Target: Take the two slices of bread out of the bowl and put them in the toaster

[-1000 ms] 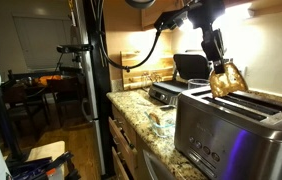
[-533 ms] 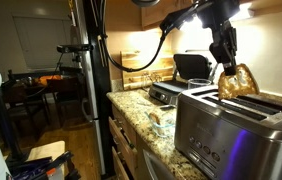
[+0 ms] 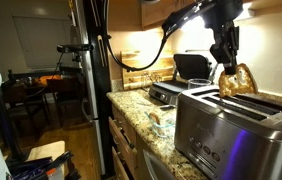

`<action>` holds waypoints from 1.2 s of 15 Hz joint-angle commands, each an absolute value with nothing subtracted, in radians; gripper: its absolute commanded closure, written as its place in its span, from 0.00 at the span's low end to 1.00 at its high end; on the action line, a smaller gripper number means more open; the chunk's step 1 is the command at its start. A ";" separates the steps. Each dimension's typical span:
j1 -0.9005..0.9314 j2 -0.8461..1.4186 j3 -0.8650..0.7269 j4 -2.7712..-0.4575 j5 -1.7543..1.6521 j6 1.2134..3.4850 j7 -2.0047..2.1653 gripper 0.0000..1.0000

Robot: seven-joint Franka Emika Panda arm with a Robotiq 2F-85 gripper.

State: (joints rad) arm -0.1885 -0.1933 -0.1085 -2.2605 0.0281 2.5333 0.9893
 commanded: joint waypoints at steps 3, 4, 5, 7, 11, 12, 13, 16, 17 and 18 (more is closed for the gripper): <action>-0.190 -0.189 -0.120 -2.283 0.085 2.579 0.945 0.91; -0.189 -0.185 -0.122 -2.283 0.095 2.581 0.939 0.90; -0.186 -0.177 -0.125 -2.283 0.110 2.586 0.928 0.90; -0.186 -0.166 -0.128 -2.286 0.133 2.594 0.911 0.91; -0.186 -0.150 -0.133 -2.291 0.169 2.607 0.884 0.90; -0.185 -0.148 -0.133 -2.293 0.175 2.610 0.878 0.90; -0.185 -0.147 -0.133 -2.294 0.181 2.613 0.873 0.88; -0.185 -0.145 -0.132 -2.296 0.182 2.612 0.869 0.54; -0.186 -0.146 -0.131 -2.297 0.176 2.610 0.872 0.48; -0.186 -0.147 -0.130 -2.297 0.173 2.609 0.874 0.41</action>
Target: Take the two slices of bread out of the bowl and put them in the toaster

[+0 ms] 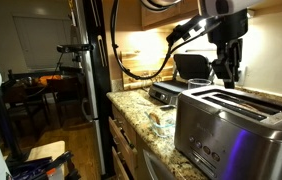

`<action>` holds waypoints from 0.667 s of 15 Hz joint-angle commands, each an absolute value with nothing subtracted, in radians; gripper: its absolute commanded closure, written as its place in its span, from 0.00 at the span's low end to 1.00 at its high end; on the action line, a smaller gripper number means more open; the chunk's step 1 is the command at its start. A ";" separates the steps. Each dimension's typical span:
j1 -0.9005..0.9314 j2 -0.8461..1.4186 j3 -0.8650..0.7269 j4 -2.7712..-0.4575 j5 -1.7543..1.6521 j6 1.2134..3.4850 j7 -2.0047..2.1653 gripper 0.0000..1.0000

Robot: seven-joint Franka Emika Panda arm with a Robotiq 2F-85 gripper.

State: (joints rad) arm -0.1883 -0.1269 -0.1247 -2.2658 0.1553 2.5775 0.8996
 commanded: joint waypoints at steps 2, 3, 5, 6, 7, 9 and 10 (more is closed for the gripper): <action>-0.187 -0.151 -0.128 -2.298 0.163 2.600 0.874 0.28; -0.185 -0.154 -0.127 -2.298 0.158 2.590 0.867 0.22; -0.184 -0.164 -0.121 -2.301 0.142 2.572 0.857 0.09; -0.184 -0.166 -0.117 -2.300 0.130 2.560 0.856 0.03; -0.183 -0.172 -0.111 -2.299 0.112 2.545 0.856 0.01; -0.179 -0.180 -0.095 -2.295 0.068 2.507 0.862 0.00; -0.177 -0.184 -0.088 -2.293 0.047 2.486 0.863 0.00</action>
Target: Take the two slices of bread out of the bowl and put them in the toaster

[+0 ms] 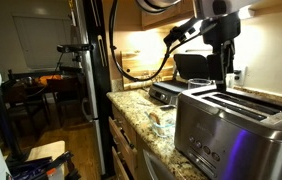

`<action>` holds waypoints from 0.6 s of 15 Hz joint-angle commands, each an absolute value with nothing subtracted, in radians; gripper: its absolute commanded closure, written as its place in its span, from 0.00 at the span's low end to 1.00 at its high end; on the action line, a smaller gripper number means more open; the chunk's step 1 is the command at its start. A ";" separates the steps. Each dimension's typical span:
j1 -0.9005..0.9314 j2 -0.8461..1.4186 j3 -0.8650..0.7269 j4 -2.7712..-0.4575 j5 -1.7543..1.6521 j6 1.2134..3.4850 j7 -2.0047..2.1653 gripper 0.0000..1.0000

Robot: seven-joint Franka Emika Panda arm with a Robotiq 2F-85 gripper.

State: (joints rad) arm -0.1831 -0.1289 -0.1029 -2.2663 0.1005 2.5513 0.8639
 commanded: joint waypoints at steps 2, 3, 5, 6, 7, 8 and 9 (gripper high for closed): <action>-0.172 -0.195 -0.070 -2.289 0.008 2.436 0.865 0.00; -0.171 -0.199 -0.060 -2.283 -0.017 2.406 0.873 0.00; -0.167 -0.211 -0.044 -2.277 -0.050 2.358 0.876 0.00; -0.164 -0.216 -0.037 -2.273 -0.062 2.333 0.877 0.00; -0.159 -0.221 -0.029 -2.267 -0.067 2.301 0.874 0.00; -0.156 -0.225 -0.021 -2.263 -0.075 2.276 0.882 0.00; -0.154 -0.226 -0.010 -2.259 -0.083 2.251 0.901 0.00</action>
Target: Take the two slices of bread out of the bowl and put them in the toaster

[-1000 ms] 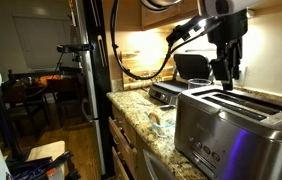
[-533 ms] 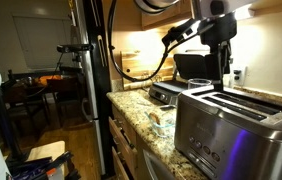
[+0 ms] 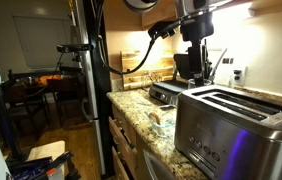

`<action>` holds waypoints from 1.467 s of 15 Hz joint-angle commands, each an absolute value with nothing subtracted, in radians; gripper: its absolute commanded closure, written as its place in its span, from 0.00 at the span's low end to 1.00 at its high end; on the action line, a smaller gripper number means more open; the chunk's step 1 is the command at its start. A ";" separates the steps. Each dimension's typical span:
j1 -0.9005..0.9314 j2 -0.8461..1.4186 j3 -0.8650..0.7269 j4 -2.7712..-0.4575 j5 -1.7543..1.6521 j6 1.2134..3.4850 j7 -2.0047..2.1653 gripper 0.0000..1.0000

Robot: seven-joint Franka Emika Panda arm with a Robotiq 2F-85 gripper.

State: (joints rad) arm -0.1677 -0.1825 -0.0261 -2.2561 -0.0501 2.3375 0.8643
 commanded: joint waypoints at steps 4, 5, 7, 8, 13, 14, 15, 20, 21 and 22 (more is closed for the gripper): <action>-0.137 -0.225 0.014 -2.251 -0.071 2.196 0.919 0.00; -0.134 -0.225 0.017 -2.253 -0.067 2.192 0.920 0.00; -0.127 -0.225 0.021 -2.259 -0.067 2.181 0.927 0.00; -0.124 -0.226 0.021 -2.263 -0.059 2.174 0.925 0.00; -0.103 -0.223 0.042 -2.282 -0.051 2.166 0.991 0.00; -0.095 -0.214 0.052 -2.285 -0.048 2.173 1.018 0.00; -0.087 -0.208 0.061 -2.288 -0.043 2.184 1.048 0.00; -0.032 -0.169 0.097 -2.305 0.021 2.228 1.175 0.00; -0.023 -0.163 0.102 -2.307 0.030 2.233 1.197 0.00; -0.016 -0.156 0.107 -2.309 0.038 2.239 1.232 0.00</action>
State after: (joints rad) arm -0.0404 -0.1547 0.0993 -2.2780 0.0071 2.1988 1.1437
